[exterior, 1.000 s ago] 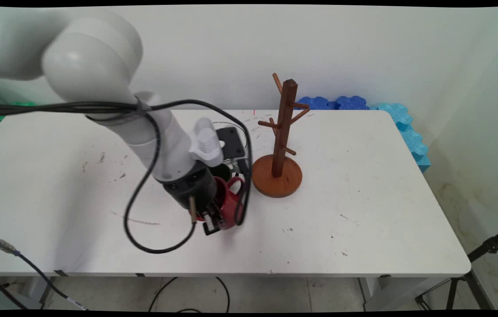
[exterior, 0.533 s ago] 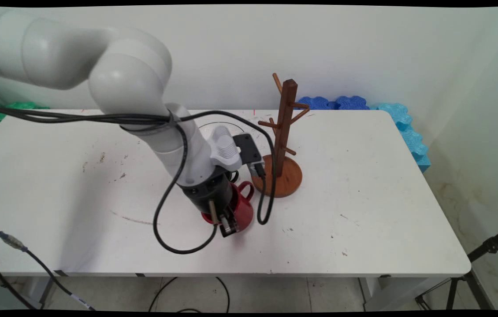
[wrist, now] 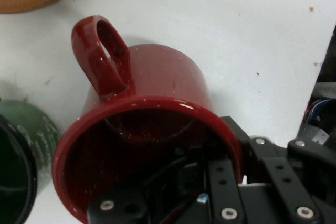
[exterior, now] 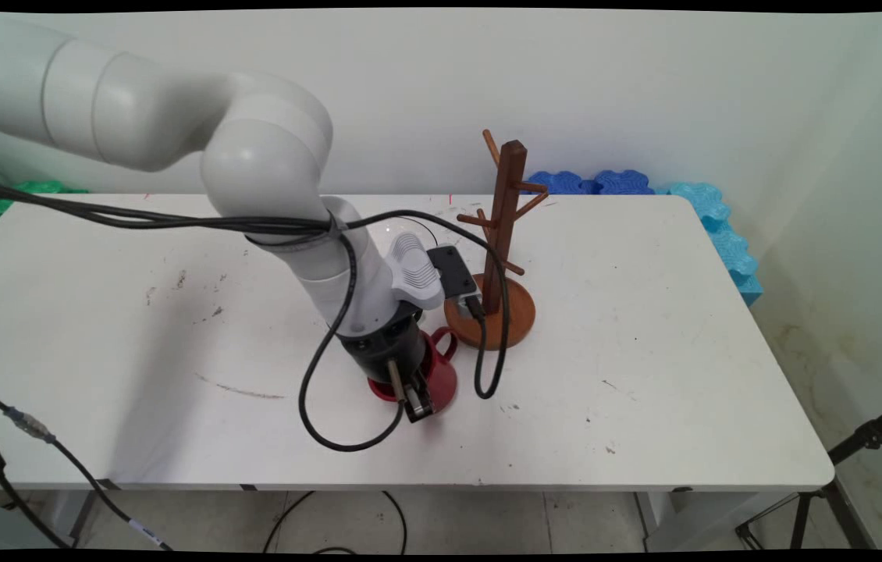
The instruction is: Place the picked object on the table
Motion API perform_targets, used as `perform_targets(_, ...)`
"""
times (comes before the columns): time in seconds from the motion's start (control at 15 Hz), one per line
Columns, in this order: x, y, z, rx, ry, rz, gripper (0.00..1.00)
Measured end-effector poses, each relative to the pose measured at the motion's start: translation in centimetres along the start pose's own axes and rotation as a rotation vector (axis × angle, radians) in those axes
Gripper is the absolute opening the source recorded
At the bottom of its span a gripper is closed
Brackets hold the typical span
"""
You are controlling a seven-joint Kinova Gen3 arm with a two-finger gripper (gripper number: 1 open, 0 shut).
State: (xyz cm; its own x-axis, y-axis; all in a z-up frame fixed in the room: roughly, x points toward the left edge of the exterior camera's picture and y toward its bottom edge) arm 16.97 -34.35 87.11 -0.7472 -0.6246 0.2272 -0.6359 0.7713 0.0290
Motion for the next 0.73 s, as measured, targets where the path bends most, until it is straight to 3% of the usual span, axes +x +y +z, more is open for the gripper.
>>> perform_targets(0.13, 0.24, -0.09, 0.43, -0.001, 0.002, -0.004, 0.0)
perform_targets(0.2, 0.33, -0.1, 0.54, -0.002, 0.003, -0.004, 1.0)
perform_targets(0.73, 0.94, -0.12, 1.17, -0.011, 0.029, -0.02, 1.0)
